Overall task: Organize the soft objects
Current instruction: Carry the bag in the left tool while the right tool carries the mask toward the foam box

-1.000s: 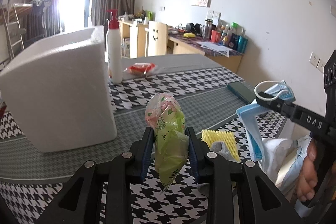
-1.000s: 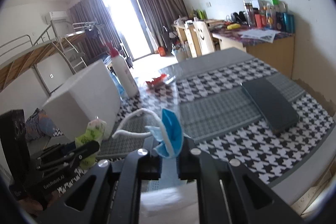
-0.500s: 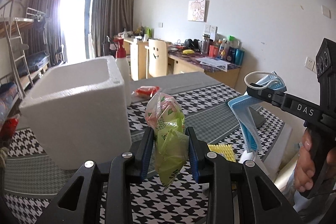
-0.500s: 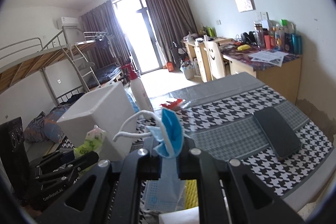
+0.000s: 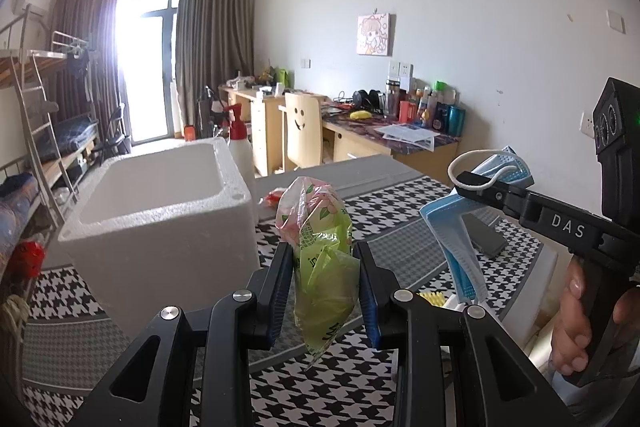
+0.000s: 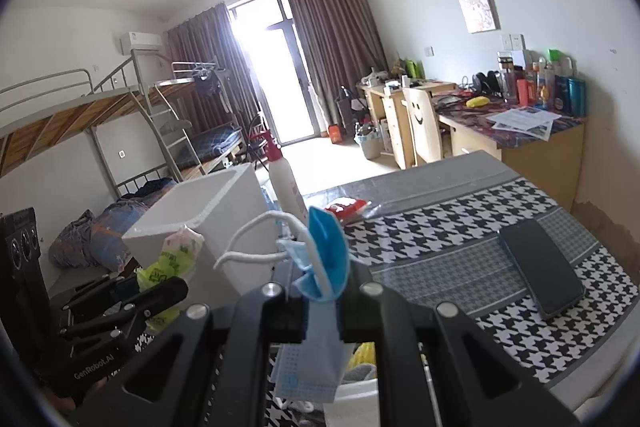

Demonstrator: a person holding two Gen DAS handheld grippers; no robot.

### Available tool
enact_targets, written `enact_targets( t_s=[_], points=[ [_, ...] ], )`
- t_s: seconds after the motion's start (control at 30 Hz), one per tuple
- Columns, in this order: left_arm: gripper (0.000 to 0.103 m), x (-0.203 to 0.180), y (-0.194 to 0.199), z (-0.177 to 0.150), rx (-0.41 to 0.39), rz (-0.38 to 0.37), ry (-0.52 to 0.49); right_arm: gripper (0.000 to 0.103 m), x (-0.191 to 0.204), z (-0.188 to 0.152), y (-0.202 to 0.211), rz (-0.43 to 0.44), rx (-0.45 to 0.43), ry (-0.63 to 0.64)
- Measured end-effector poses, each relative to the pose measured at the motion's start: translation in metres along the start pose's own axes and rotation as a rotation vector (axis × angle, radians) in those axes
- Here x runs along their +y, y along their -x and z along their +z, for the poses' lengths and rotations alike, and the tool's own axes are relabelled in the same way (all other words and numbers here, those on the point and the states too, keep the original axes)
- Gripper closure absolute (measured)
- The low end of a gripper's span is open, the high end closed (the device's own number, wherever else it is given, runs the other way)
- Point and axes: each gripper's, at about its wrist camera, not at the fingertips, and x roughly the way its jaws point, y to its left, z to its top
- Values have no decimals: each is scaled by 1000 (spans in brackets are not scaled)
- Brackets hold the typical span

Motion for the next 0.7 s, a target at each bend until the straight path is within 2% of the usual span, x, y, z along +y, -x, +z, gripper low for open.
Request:
enact_targets(
  t_s=[0.7],
  points=[
    [70,6,3,44,-71,58,-38,90,16,31,-10,47,-39,8]
  ],
)
